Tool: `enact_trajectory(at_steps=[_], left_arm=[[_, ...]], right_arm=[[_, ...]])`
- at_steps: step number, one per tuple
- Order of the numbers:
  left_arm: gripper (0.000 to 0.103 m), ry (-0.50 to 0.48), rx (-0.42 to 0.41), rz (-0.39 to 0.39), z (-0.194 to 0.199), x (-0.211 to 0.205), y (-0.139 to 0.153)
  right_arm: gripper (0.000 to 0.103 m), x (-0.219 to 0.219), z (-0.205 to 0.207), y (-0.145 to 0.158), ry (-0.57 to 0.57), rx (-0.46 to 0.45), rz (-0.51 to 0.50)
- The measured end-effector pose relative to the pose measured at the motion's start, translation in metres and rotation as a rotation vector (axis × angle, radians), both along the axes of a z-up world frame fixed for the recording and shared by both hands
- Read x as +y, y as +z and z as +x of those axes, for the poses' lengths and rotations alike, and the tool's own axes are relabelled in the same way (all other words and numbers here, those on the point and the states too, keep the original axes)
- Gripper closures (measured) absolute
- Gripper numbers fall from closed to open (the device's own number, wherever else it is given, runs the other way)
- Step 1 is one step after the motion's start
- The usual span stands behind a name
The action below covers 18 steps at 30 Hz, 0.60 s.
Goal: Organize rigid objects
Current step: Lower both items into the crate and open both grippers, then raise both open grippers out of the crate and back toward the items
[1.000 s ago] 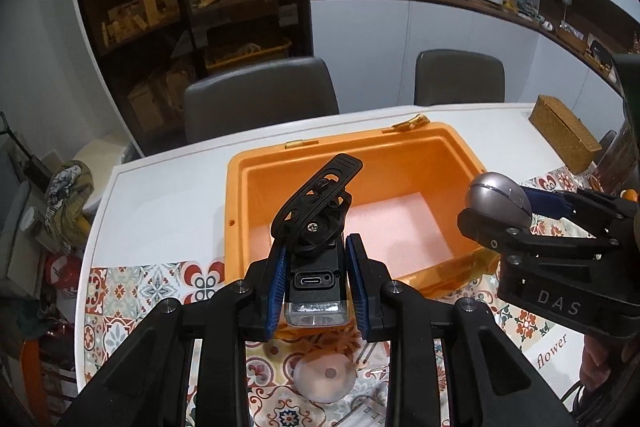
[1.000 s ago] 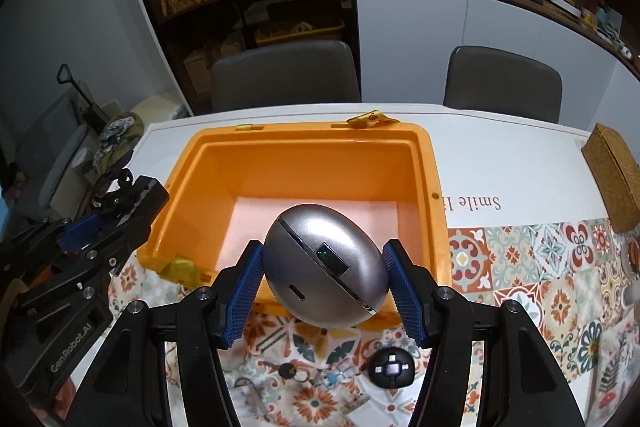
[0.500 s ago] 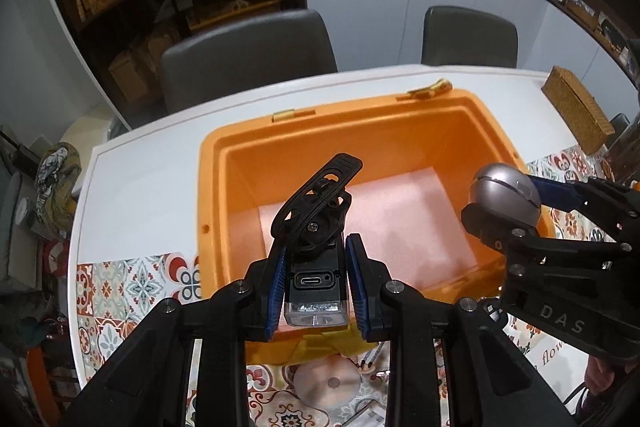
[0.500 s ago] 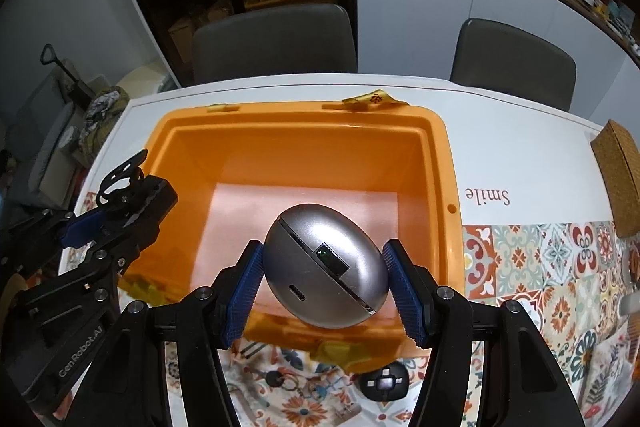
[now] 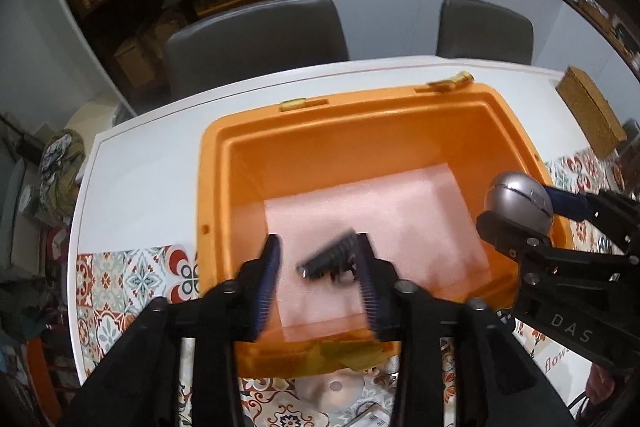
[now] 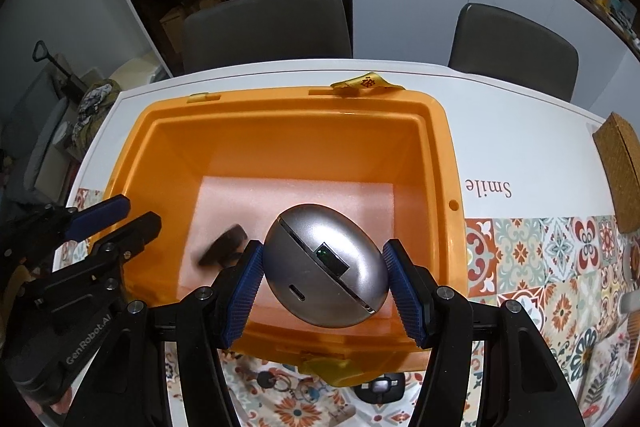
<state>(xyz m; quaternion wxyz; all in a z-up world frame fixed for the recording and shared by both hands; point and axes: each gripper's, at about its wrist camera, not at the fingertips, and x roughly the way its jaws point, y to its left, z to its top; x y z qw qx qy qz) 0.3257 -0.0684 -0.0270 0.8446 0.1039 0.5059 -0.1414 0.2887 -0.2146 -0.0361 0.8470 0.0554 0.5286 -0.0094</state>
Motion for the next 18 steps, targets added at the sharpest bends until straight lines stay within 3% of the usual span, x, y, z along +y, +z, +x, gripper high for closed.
enact_trajectory(at_steps=[2,7,10,18], left_arm=[[0.044,0.022,-0.013,0.005,-0.001,0.004,0.003],[0.037,0.064,-0.030,0.036,-0.003,0.012,0.005],[0.036,0.085,-0.028,0.042,-0.005,0.018,0.004],[0.034,0.101,-0.045,0.060,-0.021,0.024,0.006]], right_arm=[[0.042,-0.001,0.001,-0.001,0.001,0.002,0.004],[0.042,0.001,0.004,-0.004,0.001,0.000,0.008],[0.034,0.001,0.002,-0.004,-0.016,-0.014,-0.006],[0.033,0.001,-0.015,0.001,-0.021,-0.022,-0.016]])
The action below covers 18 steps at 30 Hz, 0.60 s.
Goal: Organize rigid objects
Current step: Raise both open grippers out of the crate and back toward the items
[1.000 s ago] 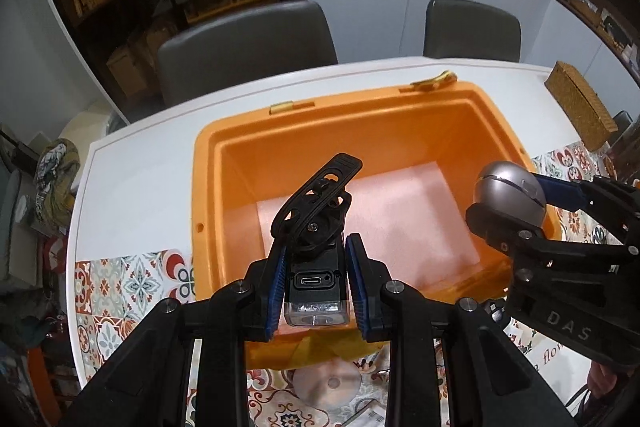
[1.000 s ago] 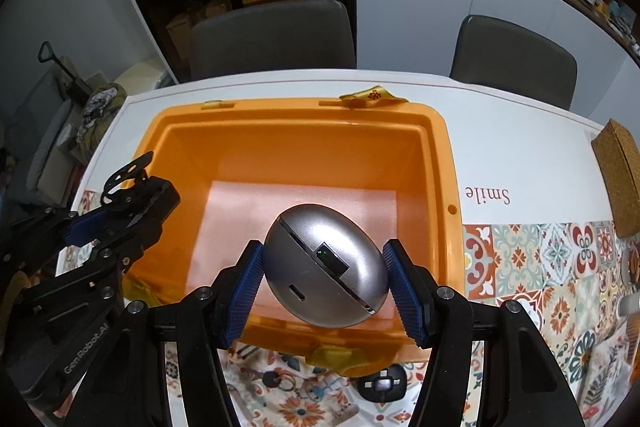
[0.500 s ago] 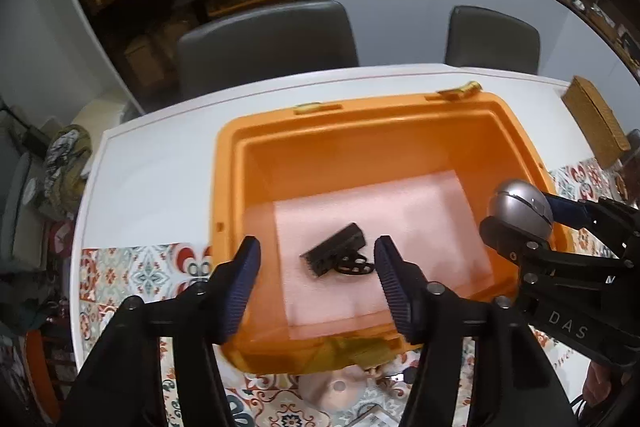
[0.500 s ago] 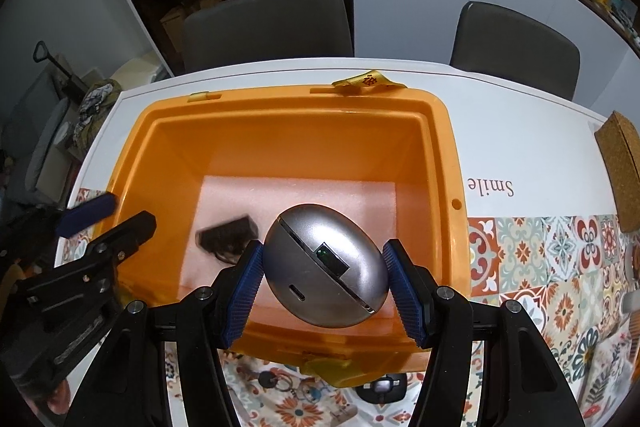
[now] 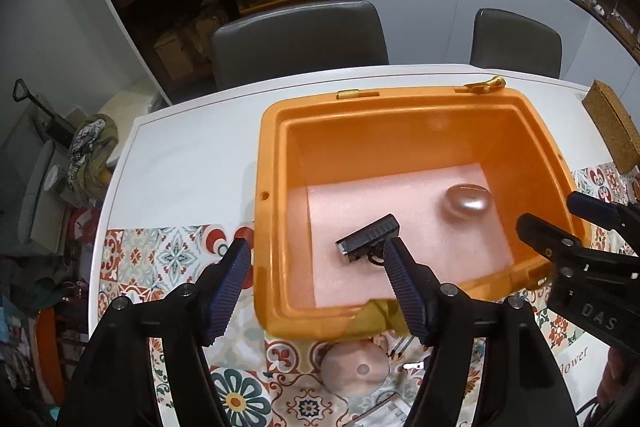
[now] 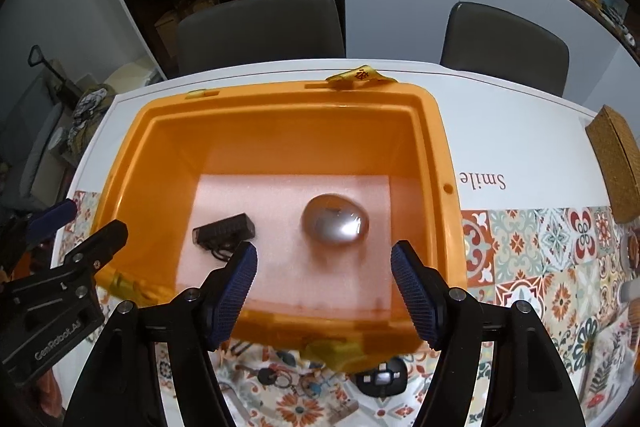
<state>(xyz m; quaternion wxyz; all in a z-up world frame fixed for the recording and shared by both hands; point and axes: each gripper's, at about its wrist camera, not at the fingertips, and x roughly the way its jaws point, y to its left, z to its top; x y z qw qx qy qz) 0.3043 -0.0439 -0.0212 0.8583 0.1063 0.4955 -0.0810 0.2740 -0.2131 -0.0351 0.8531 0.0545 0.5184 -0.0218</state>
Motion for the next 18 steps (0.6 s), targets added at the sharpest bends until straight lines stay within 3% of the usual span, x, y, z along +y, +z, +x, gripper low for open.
enact_trajectory(at_steps=[14,18], left_arm=[[0.016,-0.015,-0.081,-0.029,-0.052,0.005,0.026],[0.015,-0.012,-0.125,-0.027,-0.071,0.006,0.034]], right_arm=[[0.033,-0.001,-0.057,0.028,-0.020,-0.102,0.035],[0.031,-0.003,-0.076,0.031,-0.030,-0.119,0.049]])
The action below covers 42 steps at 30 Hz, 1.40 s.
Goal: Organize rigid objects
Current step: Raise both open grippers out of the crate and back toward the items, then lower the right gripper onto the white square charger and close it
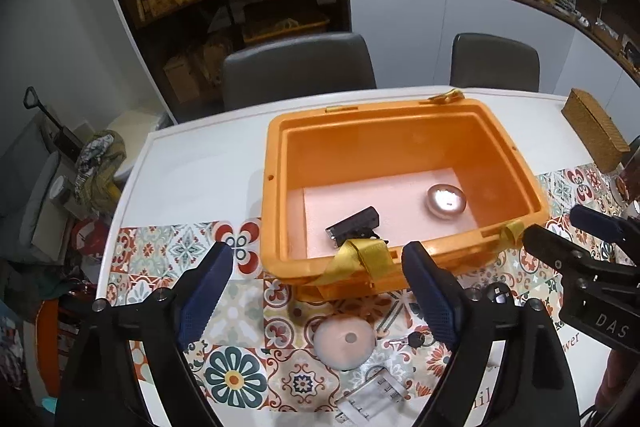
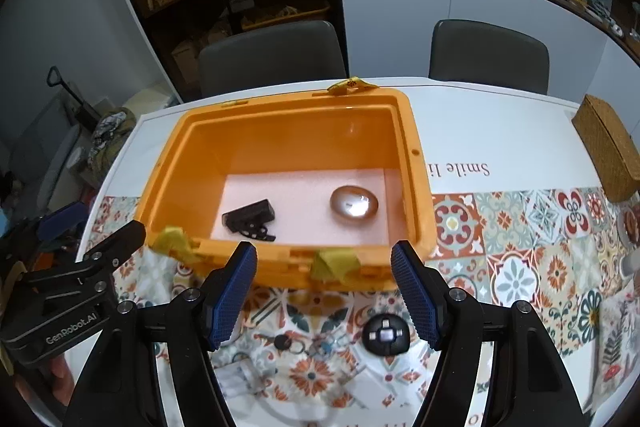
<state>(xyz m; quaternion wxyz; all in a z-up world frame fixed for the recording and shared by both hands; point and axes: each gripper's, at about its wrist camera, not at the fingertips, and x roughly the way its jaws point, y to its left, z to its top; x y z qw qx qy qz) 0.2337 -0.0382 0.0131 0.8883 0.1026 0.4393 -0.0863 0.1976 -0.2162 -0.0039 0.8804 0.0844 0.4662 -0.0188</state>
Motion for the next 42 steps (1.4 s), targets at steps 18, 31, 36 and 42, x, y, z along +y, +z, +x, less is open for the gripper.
enact_trajectory(at_steps=[18,31,36,42], left_arm=[[0.009,0.027,-0.025,-0.010,-0.055,0.001,-0.010],[0.009,0.032,0.050,-0.008,-0.072,-0.004,-0.047],[0.009,0.036,0.072,0.000,-0.076,-0.004,-0.059],[0.009,0.041,0.103,0.015,-0.081,-0.006,-0.078]], right_arm=[[0.026,-0.005,-0.064,-0.006,-0.015,-0.076,-0.016],[0.026,-0.010,-0.087,-0.037,-0.032,-0.054,-0.001],[0.026,-0.011,-0.091,-0.050,-0.031,-0.033,0.005],[0.026,-0.010,-0.095,-0.068,-0.025,0.002,0.009]])
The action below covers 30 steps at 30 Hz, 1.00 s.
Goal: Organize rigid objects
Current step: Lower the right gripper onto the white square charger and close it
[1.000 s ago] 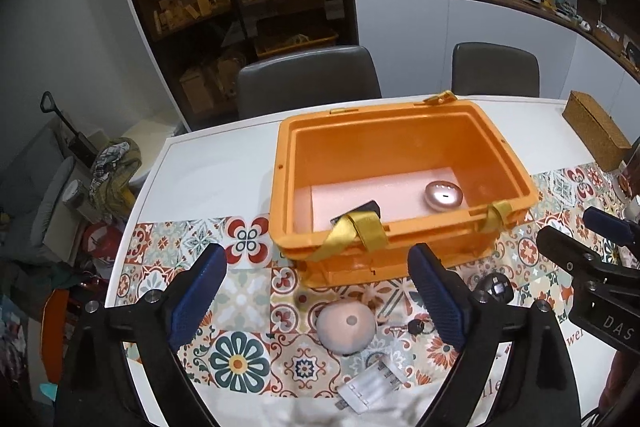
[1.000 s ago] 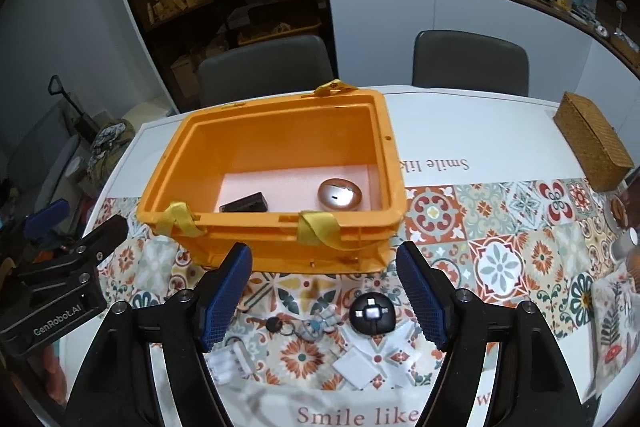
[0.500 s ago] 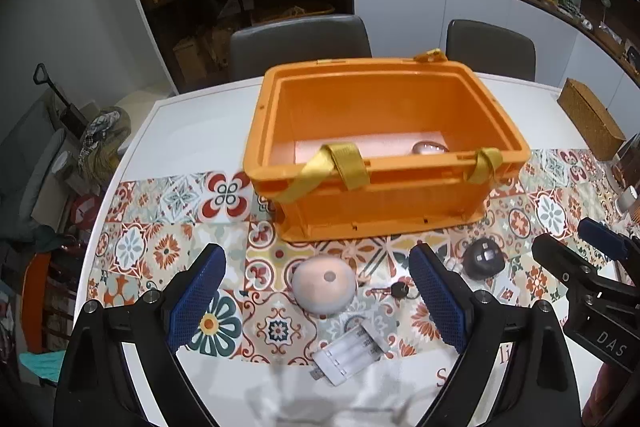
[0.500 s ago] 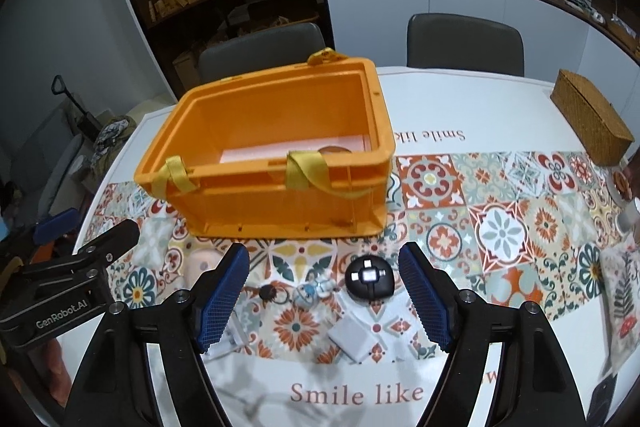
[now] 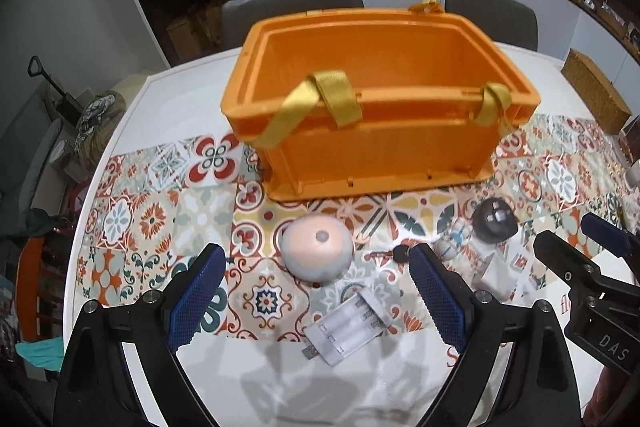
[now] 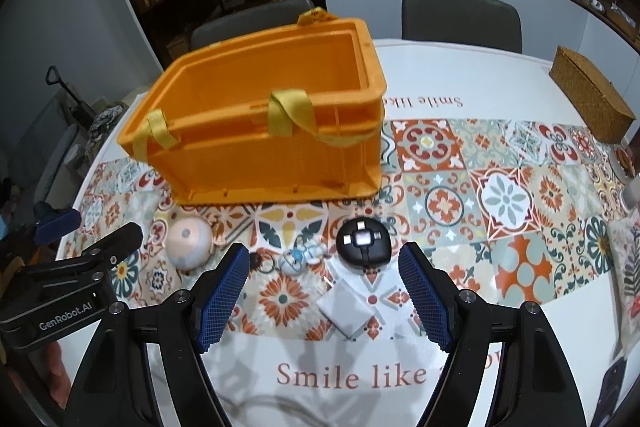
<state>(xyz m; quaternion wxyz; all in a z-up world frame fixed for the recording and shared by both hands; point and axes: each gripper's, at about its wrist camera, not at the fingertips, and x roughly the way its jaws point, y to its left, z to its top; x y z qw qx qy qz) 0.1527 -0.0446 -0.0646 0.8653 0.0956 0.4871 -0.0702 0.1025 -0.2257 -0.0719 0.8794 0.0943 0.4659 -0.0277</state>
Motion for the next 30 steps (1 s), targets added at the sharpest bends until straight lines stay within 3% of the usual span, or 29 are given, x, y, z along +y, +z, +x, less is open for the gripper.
enact_trajectory(at_steps=[30], left_arm=[[0.009,0.002,0.164,0.053,-0.001,-0.008,-0.081]], right_arm=[[0.026,0.000,0.006,-0.079,0.003,0.184,0.014]])
